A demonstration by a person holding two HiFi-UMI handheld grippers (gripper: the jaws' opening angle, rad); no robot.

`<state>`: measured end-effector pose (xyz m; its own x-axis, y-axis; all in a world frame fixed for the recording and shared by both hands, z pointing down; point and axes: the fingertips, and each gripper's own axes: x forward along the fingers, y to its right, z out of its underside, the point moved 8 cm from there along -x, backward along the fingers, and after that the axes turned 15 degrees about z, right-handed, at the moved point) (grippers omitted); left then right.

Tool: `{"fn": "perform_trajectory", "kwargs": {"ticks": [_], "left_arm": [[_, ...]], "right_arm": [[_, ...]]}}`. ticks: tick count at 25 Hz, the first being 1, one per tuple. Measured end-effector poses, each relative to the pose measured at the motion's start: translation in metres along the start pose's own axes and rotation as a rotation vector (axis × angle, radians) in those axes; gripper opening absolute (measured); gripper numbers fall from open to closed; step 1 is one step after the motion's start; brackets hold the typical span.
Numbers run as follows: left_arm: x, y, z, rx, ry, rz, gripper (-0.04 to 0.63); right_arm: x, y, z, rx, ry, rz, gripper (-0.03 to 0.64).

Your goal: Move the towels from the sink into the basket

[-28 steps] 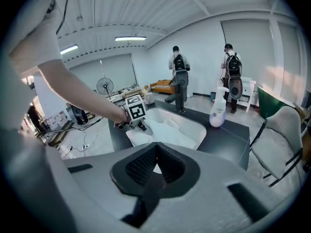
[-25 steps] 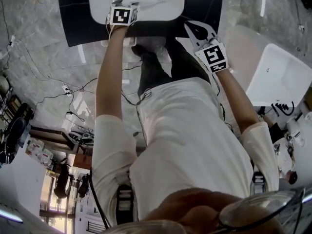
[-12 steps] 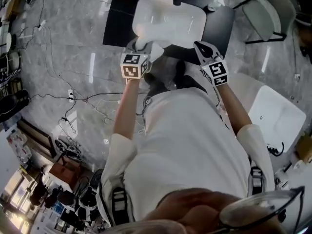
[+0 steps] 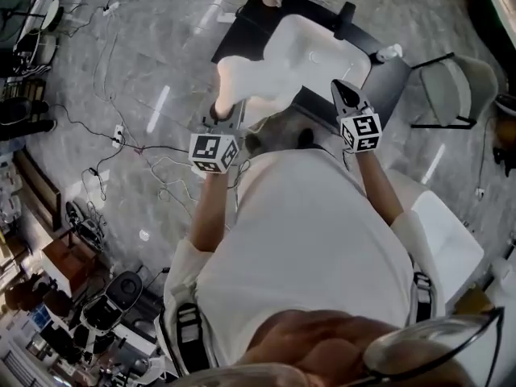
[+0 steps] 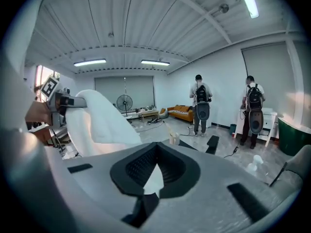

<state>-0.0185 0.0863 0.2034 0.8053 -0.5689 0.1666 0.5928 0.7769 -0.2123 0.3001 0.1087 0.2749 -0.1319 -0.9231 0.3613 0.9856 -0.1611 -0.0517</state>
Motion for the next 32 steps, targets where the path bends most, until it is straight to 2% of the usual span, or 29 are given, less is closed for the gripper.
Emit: {"fn": "perform_trajectory", "kwargs": {"ticks": [7, 14, 20, 27, 32], "left_arm": [[-0.067, -0.007, -0.004, 0.006, 0.068, -0.120, 0.089], [-0.105, -0.021, 0.013, -0.022, 0.067, -0.202, 0.091], [-0.130, -0.038, 0.019, -0.045, 0.057, -0.249, 0.091], [-0.136, -0.057, 0.044, -0.108, 0.011, -0.273, 0.092], [-0.115, -0.092, 0.089, -0.160, -0.047, -0.279, 0.092]], "right_arm": [[0.019, -0.039, -0.025, -0.001, 0.048, -0.063, -0.003], [0.033, -0.073, -0.029, -0.022, 0.061, -0.132, -0.003], [0.040, -0.097, -0.037, -0.042, 0.052, -0.157, -0.003], [0.045, -0.111, -0.030, -0.053, -0.002, -0.170, -0.003], [0.067, -0.128, 0.000, -0.077, -0.092, -0.204, -0.003]]}}
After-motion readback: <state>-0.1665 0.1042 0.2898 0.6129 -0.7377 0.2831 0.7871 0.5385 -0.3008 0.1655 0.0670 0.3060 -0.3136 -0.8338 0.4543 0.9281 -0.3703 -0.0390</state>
